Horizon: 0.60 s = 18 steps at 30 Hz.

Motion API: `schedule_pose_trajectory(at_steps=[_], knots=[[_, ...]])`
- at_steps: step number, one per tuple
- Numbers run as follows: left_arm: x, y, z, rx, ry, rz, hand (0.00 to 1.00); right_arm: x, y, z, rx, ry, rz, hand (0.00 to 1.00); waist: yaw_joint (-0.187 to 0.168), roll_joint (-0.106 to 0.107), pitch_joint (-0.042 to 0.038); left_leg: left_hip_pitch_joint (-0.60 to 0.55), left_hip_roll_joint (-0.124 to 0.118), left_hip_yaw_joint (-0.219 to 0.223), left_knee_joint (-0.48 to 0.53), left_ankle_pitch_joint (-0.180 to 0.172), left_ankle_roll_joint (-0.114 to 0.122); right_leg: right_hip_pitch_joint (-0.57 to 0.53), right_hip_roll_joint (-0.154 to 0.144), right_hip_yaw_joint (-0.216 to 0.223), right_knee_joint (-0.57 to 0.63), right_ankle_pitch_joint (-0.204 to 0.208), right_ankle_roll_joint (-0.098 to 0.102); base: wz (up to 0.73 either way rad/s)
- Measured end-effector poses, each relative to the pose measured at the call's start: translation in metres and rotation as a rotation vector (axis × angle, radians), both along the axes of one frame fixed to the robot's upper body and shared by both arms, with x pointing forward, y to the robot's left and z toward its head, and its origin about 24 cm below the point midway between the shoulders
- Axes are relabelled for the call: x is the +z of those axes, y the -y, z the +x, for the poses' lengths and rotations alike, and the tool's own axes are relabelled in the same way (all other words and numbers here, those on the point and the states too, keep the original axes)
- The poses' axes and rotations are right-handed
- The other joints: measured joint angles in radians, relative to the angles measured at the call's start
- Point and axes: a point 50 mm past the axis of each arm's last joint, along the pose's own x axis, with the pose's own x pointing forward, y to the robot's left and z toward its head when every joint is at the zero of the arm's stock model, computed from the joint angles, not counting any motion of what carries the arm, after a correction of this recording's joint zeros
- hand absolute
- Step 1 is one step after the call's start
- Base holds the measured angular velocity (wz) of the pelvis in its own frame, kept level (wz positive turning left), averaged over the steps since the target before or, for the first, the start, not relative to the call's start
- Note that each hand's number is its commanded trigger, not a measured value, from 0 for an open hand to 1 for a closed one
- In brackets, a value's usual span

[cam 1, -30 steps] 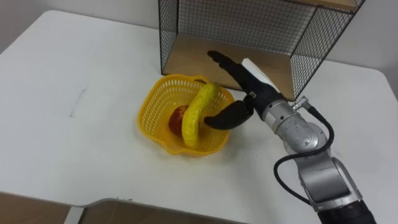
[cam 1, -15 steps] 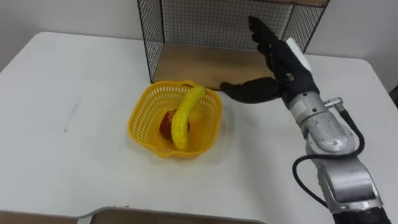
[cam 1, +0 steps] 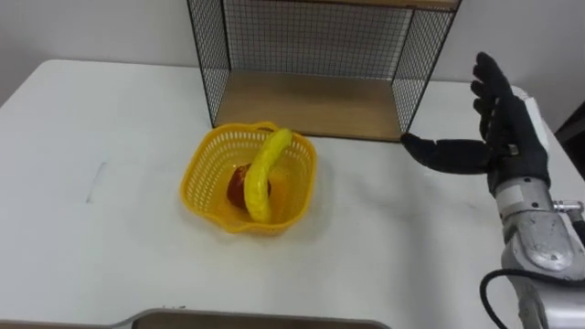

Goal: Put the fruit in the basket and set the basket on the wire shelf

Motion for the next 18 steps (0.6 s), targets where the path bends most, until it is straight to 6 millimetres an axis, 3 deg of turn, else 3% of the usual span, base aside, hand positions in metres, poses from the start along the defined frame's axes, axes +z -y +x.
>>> schedule_pose_trajectory(at_steps=[4,7,13,16,18], knots=[[0.011,-0.019,0.004,0.166,0.035,0.157,0.0,-0.008,0.011,-0.01,-0.085,-0.044,-0.006,0.0,0.003,0.011,0.0005,-0.002,-0.002,-0.009,-0.004,0.0,0.0,0.003,-0.002,-0.007,0.0,0.0,0.0,0.06],[0.025,-0.037,0.02,0.229,0.091,0.306,0.0,-0.013,0.019,-0.018,-0.138,-0.068,-0.012,0.0,0.016,0.029,-0.004,0.0,-0.002,-0.011,-0.004,0.001,0.0,0.003,-0.002,-0.007,0.0,0.0,0.0,0.0],[0.089,-0.075,0.084,0.192,0.317,0.726,0.0,-0.03,0.025,-0.04,-0.193,-0.15,-0.052,0.0,0.023,0.027,-0.0066,-0.003,-0.007,-0.023,-0.006,0.006,0.001,0.003,-0.005,-0.007,0.0,-0.003,0.003,0.03],[0.126,-0.079,0.11,0.11,0.411,0.947,0.0,-0.037,0.026,-0.049,-0.207,-0.187,-0.082,0.0,0.022,0.022,-0.0047,-0.003,-0.009,-0.022,-0.006,0.006,0.002,-0.003,-0.007,-0.007,0.0,-0.003,0.003,0.0],[0.144,-0.078,0.122,0.053,0.451,1.058,0.0,-0.04,0.026,-0.052,-0.212,-0.198,-0.078,0.0,0.022,0.015,-0.0088,-0.005,-0.009,-0.022,-0.007,0.006,0.002,-0.006,-0.007,-0.005,-0.001,-0.003,0.003,-0.03]])
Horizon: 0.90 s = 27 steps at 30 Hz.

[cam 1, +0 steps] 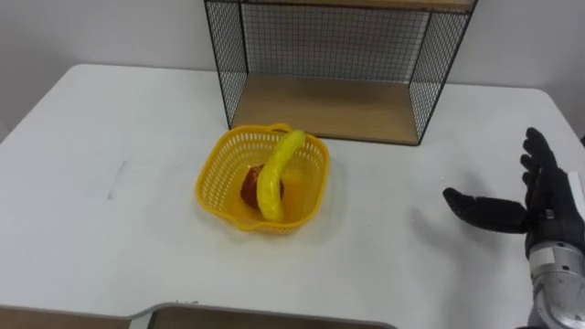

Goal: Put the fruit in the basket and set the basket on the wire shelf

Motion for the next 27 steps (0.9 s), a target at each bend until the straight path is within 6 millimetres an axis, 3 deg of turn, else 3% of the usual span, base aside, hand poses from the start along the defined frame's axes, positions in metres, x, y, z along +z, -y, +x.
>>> schedule_pose_trajectory(at_steps=[4,7,14,20,24,27], knots=[[0.038,0.007,0.024,-0.067,0.066,0.213,0.0,0.0,0.0,-0.001,-0.001,0.007,0.003,0.0,-0.008,0.001,0.0001,0.005,0.0,-0.002,0.003,0.001,0.001,0.008,0.001,-0.001,0.001,0.0,0.0,-0.01],[0.053,0.018,0.036,-0.11,0.138,0.28,0.0,-0.002,-0.001,-0.001,0.001,0.016,0.009,0.0,-0.008,0.008,0.0033,0.004,0.0,-0.005,0.006,0.0,0.001,0.011,0.0,-0.004,0.0,0.0,0.0,0.02],[0.064,0.04,0.06,-0.254,0.283,0.257,0.0,-0.016,-0.009,-0.002,0.042,-0.012,0.09,0.0,-0.01,0.024,0.0105,0.005,0.0,-0.004,0.006,0.0,0.001,0.0,0.0,-0.003,0.003,0.0,0.0,0.0],[0.061,0.074,0.091,-0.548,0.476,0.013,0.0,-0.022,-0.029,0.003,0.096,0.047,0.27,0.0,-0.034,0.026,0.0209,-0.004,-0.001,-0.001,0.006,0.001,0.002,-0.003,0.0,-0.003,0.002,0.0,0.0,0.0],[0.05,0.102,0.112,-0.778,0.622,-0.269,0.0,-0.022,-0.046,0.009,0.162,0.126,0.448,0.0,-0.057,0.0,0.0318,0.002,-0.001,0.003,0.005,0.002,0.002,0.001,0.0,0.004,0.0,0.0,0.0,-0.04],[0.035,0.12,0.123,-0.889,0.686,-0.477,0.0,-0.031,-0.051,0.009,0.151,0.145,0.57,0.0,-0.066,-0.016,0.0287,0.002,-0.001,0.008,0.009,0.002,0.002,0.0,0.0,0.006,0.001,0.0,0.0,-0.03]])
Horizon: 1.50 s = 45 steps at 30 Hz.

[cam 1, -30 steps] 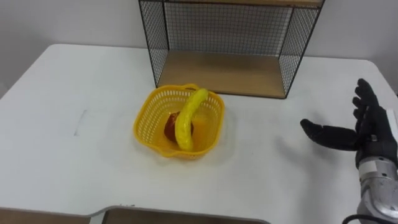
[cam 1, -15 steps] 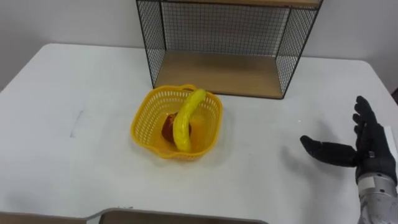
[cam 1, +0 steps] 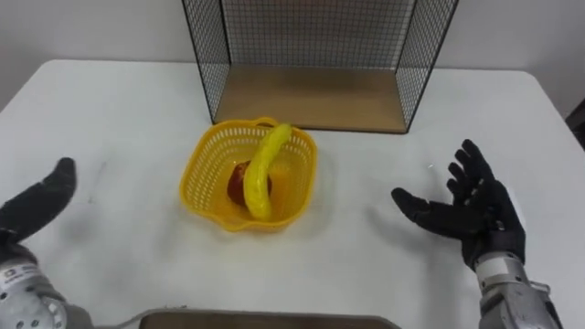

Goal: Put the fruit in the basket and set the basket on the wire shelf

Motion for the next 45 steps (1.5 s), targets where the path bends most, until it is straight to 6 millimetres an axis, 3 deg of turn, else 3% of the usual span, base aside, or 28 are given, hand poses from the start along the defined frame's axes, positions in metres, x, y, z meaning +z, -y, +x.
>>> schedule_pose_trajectory(at_steps=[5,10,20,26,29,45], knots=[[-0.021,0.019,0.006,-0.204,-0.025,-0.093,0.0,-0.002,-0.003,0.0,0.003,0.019,0.129,0.0,-0.002,0.017,0.0034,0.001,0.002,0.016,-0.002,0.0,0.0,-0.007,0.001,0.011,0.0,0.0,0.0,-0.08],[-0.036,0.038,0.005,-0.381,-0.03,-0.215,0.0,-0.004,-0.016,0.001,0.071,0.039,0.241,0.0,-0.023,0.033,-0.0014,-0.01,0.002,0.016,-0.002,0.0,0.0,-0.019,0.001,0.011,0.004,0.0,0.0,-0.01],[-0.039,0.051,0.006,-0.518,0.07,-0.383,0.0,-0.004,-0.024,0.002,0.104,0.093,0.411,0.0,-0.027,0.029,-0.0003,0.007,0.004,0.02,0.001,0.0,0.0,-0.004,0.002,0.018,0.006,0.001,-0.001,-0.01],[-0.038,0.052,0.007,-0.547,0.087,-0.4,0.0,-0.014,-0.035,-0.001,0.169,0.06,0.433,0.0,-0.023,0.015,-0.0041,0.003,0.005,0.022,0.001,0.0,0.0,-0.016,0.003,0.022,0.02,0.001,-0.001,0.0],[-0.038,0.053,0.007,-0.562,0.093,-0.4,0.0,-0.021,-0.038,0.0,0.187,0.035,0.439,0.0,-0.023,0.008,-0.0017,0.004,0.005,0.022,0.002,0.0,0.0,-0.016,0.003,0.022,0.021,0.001,-0.001,0.0],[-0.043,0.073,0.007,-0.722,0.049,-0.376,0.0,-0.021,-0.055,0.002,0.3,0.017,0.379,0.0,-0.028,0.01,0.0024,-0.018,0.006,0.024,0.003,0.0,0.0,-0.037,0.005,0.025,0.02,0.001,-0.002,0.0]])
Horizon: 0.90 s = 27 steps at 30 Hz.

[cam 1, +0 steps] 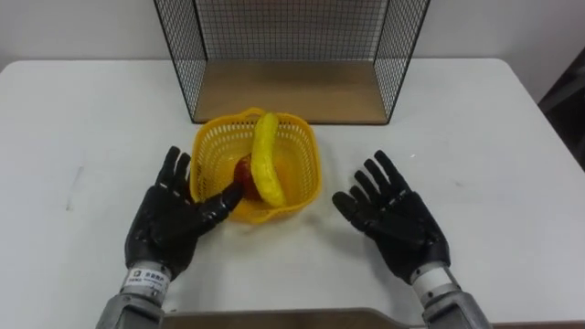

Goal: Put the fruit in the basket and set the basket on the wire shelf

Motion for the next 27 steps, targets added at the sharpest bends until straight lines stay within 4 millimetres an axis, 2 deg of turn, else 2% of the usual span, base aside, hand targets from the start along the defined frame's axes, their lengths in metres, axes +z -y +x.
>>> schedule_pose_trajectory(at_steps=[10,18,27], knots=[[-0.004,0.016,0.004,-0.111,-0.021,0.047,0.0,0.007,-0.011,0.012,0.061,0.024,-0.031,0.0,-0.003,0.004,-0.0021,0.002,0.001,0.017,-0.002,0.0,0.0,-0.007,0.002,0.018,0.002,0.001,-0.001,-0.04],[-0.004,0.018,0.007,-0.145,-0.012,0.098,0.0,0.008,-0.016,0.015,0.104,0.027,-0.109,0.0,-0.003,0.004,-0.0019,0.007,0.001,0.021,-0.001,0.0,0.0,-0.006,0.002,0.023,0.002,0.001,-0.001,-0.01],[-0.003,0.017,0.012,-0.148,-0.004,0.108,0.0,0.02,-0.017,0.035,0.115,0.078,-0.19,0.0,-0.003,-0.007,0.0052,0.012,0.001,0.021,-0.002,0.0,0.0,-0.002,0.002,0.02,0.003,0.001,-0.001,0.0]])
